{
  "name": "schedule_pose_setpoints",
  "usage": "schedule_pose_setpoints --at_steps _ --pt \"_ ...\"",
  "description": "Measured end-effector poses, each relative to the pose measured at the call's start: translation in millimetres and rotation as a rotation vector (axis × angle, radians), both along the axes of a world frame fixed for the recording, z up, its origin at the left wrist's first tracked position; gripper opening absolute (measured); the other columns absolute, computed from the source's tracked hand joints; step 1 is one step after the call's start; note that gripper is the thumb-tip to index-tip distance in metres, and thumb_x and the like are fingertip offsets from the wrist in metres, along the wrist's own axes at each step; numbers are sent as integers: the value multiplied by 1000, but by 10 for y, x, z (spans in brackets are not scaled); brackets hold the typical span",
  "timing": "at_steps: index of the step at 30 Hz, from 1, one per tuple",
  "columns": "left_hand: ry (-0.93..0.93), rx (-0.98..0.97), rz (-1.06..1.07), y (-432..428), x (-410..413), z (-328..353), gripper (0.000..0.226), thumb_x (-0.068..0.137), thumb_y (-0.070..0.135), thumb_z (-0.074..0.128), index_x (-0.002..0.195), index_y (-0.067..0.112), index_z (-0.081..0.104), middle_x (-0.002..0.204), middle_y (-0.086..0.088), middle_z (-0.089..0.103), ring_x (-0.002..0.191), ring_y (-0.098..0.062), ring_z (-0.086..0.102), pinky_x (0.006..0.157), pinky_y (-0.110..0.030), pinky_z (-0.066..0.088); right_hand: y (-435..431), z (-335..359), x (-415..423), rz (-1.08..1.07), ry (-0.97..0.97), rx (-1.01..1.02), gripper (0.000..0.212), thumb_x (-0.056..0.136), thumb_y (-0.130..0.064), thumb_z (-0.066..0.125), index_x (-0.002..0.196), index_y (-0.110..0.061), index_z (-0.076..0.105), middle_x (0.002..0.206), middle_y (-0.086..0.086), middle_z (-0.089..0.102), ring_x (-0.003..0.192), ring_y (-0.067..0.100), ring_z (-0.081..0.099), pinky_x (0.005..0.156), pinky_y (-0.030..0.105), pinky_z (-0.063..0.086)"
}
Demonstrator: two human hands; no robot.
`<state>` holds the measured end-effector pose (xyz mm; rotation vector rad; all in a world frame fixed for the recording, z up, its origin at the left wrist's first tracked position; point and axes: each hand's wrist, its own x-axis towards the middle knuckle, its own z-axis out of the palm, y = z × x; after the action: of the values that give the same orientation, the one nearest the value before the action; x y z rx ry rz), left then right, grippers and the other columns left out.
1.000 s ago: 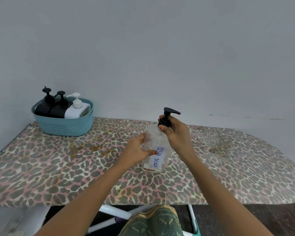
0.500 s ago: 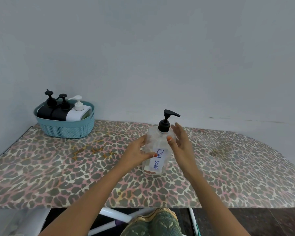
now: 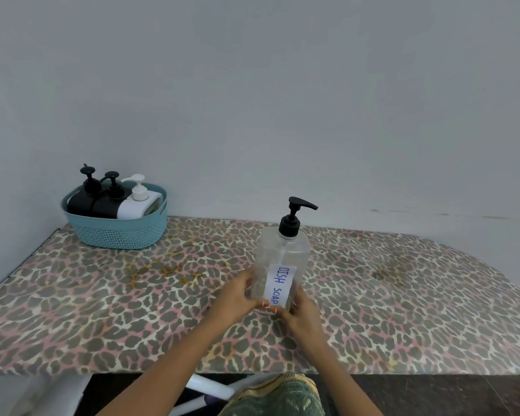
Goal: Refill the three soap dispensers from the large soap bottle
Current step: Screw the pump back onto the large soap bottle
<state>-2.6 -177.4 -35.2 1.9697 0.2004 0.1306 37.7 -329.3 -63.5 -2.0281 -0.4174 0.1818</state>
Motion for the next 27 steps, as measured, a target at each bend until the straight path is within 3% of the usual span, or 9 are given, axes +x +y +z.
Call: schedule_pose_setpoints --at_steps 3,6,11,18,23,27 --pt "2 -6 3 -15 33 4 69 68 6 75 130 19 46 129 -2 57 119 -14 53 102 -38 44 -7 -7 25 -27 33 -6 55 79 -15 71 128 -15 47 111 -3 67 88 3 65 75 23 55" --pt "-13 1 -9 -43 92 37 68 69 3 74 130 17 46 128 -3 58 118 -14 54 101 -35 45 -30 46 65 -22 21 -7 49 82 -6 66 125 -14 46 106 -5 64 73 -9 60 62 5 47" --pt "-40 8 -24 -178 300 144 66 70 1 73 130 13 46 125 -3 58 111 -12 56 95 -25 46 -162 170 231 -52 -56 3 54 81 -8 68 129 -12 46 114 -2 62 95 7 59 68 4 43" --pt "-79 21 -90 -539 773 282 70 69 4 74 132 15 45 127 -2 57 116 -14 54 99 -35 47 -536 360 585 -127 -112 28 51 77 -14 72 123 -11 52 105 -9 60 95 9 59 70 5 45" --pt "-97 27 -104 -830 1204 317 63 69 3 73 126 14 50 122 -4 61 112 -15 57 97 -32 47 -805 445 944 -177 -138 23 50 76 -8 72 122 -8 53 111 5 66 98 18 62 81 25 50" --pt "-109 61 -105 -1029 1586 306 61 72 5 72 127 12 47 122 -10 60 114 -21 56 93 -31 49 -973 494 1298 -226 -126 26 48 76 -3 71 121 -7 55 111 6 66 96 16 63 78 19 49"
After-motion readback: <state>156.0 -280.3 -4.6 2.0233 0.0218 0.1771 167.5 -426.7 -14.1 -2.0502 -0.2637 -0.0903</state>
